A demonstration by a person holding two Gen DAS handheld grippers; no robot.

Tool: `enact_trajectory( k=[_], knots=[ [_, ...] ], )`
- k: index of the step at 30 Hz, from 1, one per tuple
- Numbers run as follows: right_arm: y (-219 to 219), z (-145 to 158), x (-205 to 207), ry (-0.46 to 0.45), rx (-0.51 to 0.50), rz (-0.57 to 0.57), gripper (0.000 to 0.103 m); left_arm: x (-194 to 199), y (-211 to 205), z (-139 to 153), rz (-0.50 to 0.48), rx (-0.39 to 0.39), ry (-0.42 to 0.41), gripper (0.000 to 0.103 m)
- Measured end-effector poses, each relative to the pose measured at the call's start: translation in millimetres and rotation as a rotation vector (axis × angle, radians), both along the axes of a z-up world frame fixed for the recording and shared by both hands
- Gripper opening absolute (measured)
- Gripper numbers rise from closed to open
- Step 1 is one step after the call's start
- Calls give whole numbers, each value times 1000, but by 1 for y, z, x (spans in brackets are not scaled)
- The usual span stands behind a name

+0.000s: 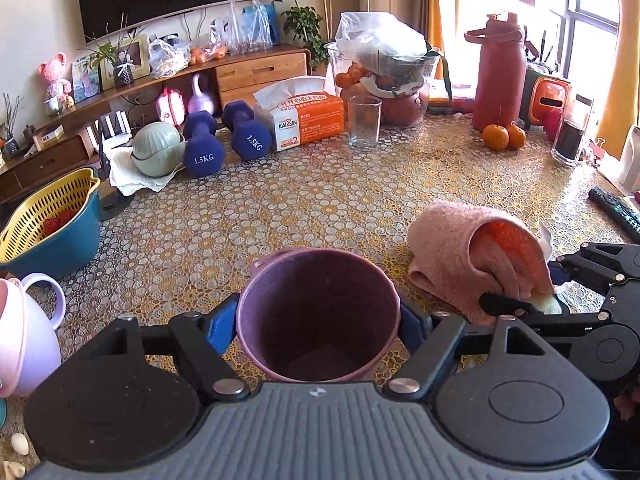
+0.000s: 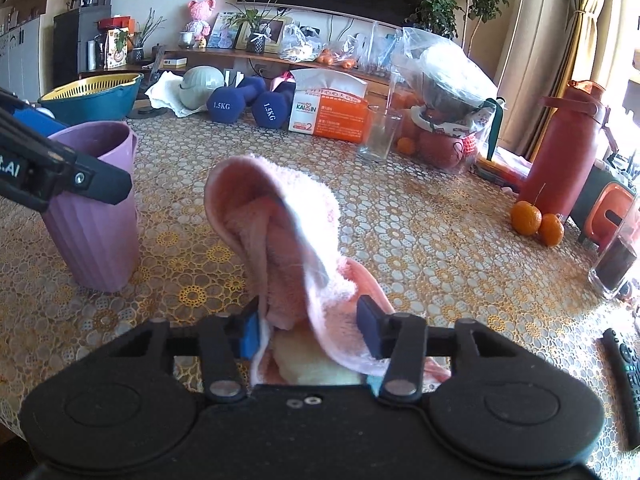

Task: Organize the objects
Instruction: 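Close the left gripper on the mauve cup while the right grips the pink towel, then lift the mauve cup with the left gripper while the right raises the towel toward it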

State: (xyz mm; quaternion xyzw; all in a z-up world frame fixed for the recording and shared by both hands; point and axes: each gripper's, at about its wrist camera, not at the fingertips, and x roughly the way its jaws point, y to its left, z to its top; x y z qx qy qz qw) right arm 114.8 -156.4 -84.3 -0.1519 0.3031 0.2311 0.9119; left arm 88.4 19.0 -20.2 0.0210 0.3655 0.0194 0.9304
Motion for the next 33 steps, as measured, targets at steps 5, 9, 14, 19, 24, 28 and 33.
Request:
enact_trajectory(
  k=[5,9,14,19,24,28,33],
  knots=[
    [-10,10,-2,7,65,-11,27,-2,6,4,28,-41,23,79],
    [-28,22,-2,85,244,-27,22,-5,14,6,73,-115,49,78],
    [-53,33,-1,208,519,-29,21,-13,22,8,94,-253,75,78],
    [-56,48,-2,256,658,36,20,-26,14,7,63,-289,75,78],
    [-47,61,2,257,708,94,20,-38,4,4,18,-261,54,78],
    [-36,45,11,338,703,100,20,-44,6,3,2,-264,40,78],
    [-28,22,19,464,769,119,19,-48,11,2,-6,-280,30,78]
  ],
)
